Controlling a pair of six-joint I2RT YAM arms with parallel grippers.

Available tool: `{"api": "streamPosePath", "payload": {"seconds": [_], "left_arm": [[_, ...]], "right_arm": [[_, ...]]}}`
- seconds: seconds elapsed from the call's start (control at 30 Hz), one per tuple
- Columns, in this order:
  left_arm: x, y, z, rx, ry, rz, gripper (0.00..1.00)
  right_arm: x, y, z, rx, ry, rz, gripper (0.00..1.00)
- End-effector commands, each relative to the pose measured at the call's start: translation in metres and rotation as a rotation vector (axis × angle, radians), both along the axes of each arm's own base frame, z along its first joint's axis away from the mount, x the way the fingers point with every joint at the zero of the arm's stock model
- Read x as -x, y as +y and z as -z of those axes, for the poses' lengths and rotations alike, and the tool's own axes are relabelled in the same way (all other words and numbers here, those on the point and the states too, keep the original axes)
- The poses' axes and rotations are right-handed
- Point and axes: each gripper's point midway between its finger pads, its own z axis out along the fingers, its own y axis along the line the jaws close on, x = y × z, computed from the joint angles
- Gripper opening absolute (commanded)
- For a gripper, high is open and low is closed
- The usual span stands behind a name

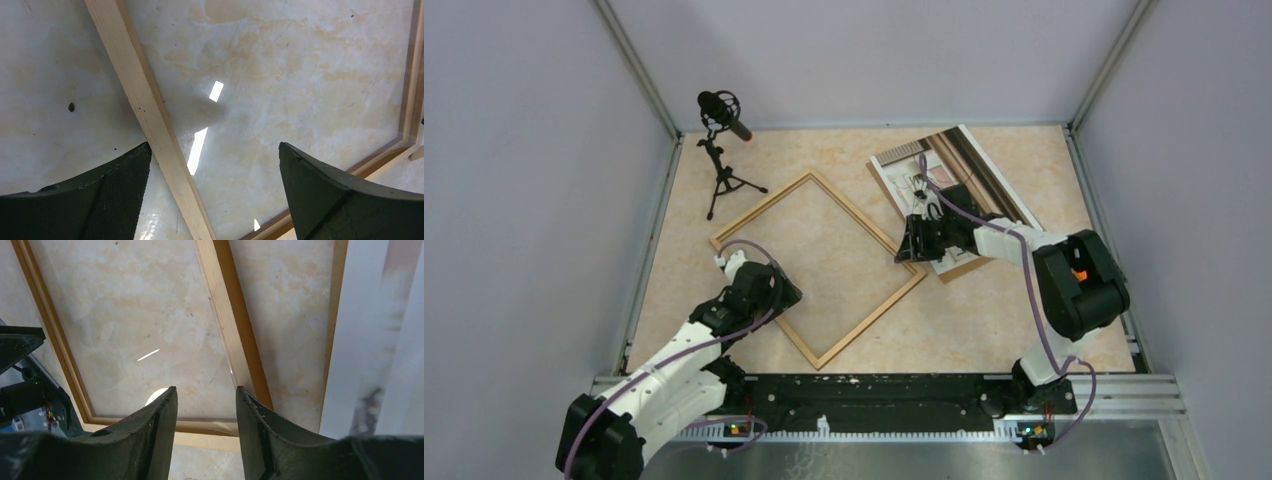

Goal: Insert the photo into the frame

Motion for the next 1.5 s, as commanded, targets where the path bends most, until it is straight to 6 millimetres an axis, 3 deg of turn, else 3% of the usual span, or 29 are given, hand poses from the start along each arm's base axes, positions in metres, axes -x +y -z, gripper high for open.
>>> {"api": "streamPosePath", "payload": {"seconds": [0.0,0.37,0.47,0.63,0.83,1.07,1.47], "left_arm": [[-0.011,-0.014,-0.014,0.069,-0.055,0.025,0.98],[-0.010,-0.014,-0.016,0.073,-0.060,0.020,0.99],[-0.010,-0.013,-0.016,0.070,-0.060,0.018,0.98],[-0.009,-0.011,-0.015,0.063,-0.059,0.010,0.99],[-0.010,-0.011,-0.016,0.064,-0.064,0.011,0.98],[-0.010,-0.012,-0.016,0.067,-0.063,0.013,0.98],[-0.010,-0.013,-0.016,0.072,-0.058,0.018,0.98]], "right_arm": [[0.026,0.019,0.002,-0.085,0.102,-0.082,0.46],[0.037,0.043,-0.043,-0.317,0.111,-0.122,0.45],[0.030,0.033,-0.046,-0.292,0.073,-0.074,0.45],[0.010,-0.018,-0.022,-0.004,-0.001,0.096,0.47],[0.007,-0.040,-0.013,0.063,-0.002,0.149,0.48],[0.006,-0.046,-0.006,0.088,0.004,0.154,0.48],[0.018,-0.029,0.008,-0.017,0.072,0.116,0.46]]}}
